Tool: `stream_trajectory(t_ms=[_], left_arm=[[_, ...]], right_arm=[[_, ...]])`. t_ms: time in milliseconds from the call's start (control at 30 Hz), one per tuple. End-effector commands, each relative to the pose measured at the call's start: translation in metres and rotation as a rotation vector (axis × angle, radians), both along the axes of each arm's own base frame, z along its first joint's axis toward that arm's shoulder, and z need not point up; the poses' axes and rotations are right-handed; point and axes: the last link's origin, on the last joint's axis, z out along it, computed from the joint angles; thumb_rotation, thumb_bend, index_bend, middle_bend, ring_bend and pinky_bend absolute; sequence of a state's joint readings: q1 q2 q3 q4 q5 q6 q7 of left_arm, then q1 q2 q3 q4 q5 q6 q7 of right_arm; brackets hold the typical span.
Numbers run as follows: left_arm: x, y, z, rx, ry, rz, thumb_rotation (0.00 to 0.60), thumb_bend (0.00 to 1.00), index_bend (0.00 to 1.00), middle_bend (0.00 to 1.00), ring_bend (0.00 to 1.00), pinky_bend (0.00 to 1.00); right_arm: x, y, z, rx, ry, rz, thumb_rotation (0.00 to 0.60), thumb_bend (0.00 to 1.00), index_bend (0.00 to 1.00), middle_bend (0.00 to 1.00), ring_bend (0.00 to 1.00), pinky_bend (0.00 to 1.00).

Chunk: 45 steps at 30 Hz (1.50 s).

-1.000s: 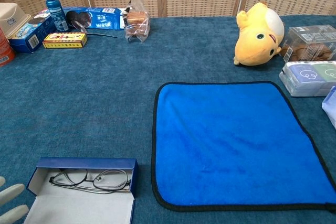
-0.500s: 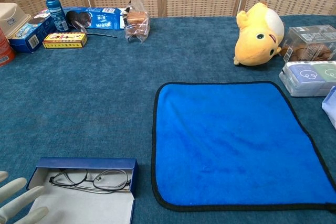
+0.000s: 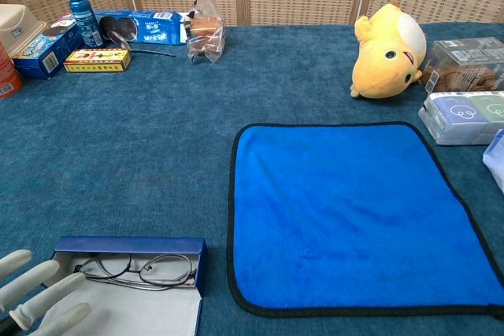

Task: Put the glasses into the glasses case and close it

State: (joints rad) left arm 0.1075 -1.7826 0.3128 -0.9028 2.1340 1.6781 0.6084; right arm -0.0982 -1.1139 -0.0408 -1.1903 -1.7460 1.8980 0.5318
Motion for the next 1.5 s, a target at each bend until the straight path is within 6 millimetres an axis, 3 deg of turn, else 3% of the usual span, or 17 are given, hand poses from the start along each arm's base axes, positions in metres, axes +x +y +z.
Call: stream_trajectory(t_ms=[33,833,1267,1500], left_arm=[[0.001,0.002,0.001,0.009,-0.007,-0.006,0.529,0.34,0.0,0.0,0.0,0.0],[0.016,0.014,0.011,0.046,-0.093,0.019,0.532,0.33,0.01,0.0,0.0,0.0],[0.022,0.025,0.011,0.016,-0.102,0.114,0.532,0.31,0.25,0.0,0.0,0.0],[0.025,0.031,0.013,-0.002,-0.102,0.17,0.534,0.31,0.32,0.0,0.0,0.0]], right_arm=[[-0.001,0.002,0.001,0.007,0.001,-0.004,0.559,0.28,0.1,0.26,0.31,0.36],[-0.009,0.013,-0.004,0.074,0.045,-0.02,0.543,0.28,0.11,0.26,0.31,0.36],[-0.007,0.018,-0.015,0.118,0.07,-0.015,0.541,0.28,0.12,0.26,0.31,0.36],[-0.007,0.02,-0.017,0.123,0.062,-0.02,0.541,0.28,0.11,0.26,0.31,0.36]])
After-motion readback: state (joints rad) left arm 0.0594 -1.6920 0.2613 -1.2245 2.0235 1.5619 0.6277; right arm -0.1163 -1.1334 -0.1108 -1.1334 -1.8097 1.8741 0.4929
